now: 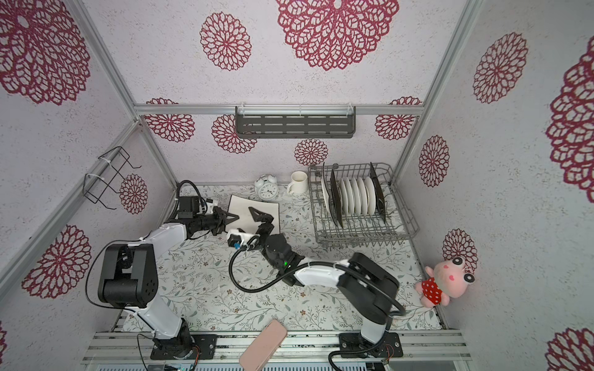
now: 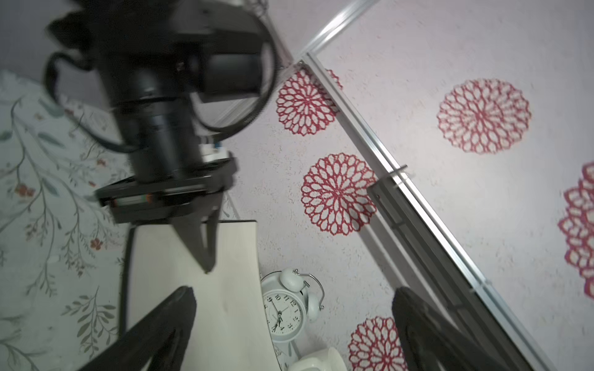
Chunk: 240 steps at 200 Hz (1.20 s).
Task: Unload the plates from the dish rack
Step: Place a plate at the top-left of the table.
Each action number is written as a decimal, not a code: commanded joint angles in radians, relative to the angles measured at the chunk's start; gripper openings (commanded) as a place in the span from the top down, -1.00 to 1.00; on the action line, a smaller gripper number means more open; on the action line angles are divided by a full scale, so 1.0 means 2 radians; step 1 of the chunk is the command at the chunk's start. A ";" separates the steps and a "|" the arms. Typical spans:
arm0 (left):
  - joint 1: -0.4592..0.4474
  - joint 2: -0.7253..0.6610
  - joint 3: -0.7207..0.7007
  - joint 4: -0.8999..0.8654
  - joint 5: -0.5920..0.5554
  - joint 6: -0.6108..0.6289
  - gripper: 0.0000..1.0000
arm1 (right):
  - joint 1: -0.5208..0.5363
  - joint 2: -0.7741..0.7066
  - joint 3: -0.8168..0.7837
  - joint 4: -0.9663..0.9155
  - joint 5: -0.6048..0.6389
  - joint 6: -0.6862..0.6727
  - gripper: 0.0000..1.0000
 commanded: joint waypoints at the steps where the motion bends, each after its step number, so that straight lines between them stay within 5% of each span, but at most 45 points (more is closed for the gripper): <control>1: 0.031 0.004 0.012 0.012 0.002 0.033 1.00 | -0.050 -0.094 0.032 -0.130 -0.038 0.210 -0.98; 102: 0.081 0.039 0.008 0.014 -0.064 0.055 1.00 | -0.154 -0.146 0.047 -0.275 -0.137 0.413 -0.65; 148: 0.101 0.048 -0.013 0.040 -0.107 0.049 1.00 | -0.221 -0.120 0.072 -0.344 -0.198 0.503 -0.66; 240: 0.103 0.139 -0.019 0.139 -0.156 -0.031 1.00 | -0.250 -0.136 0.040 -0.336 -0.216 0.491 -0.61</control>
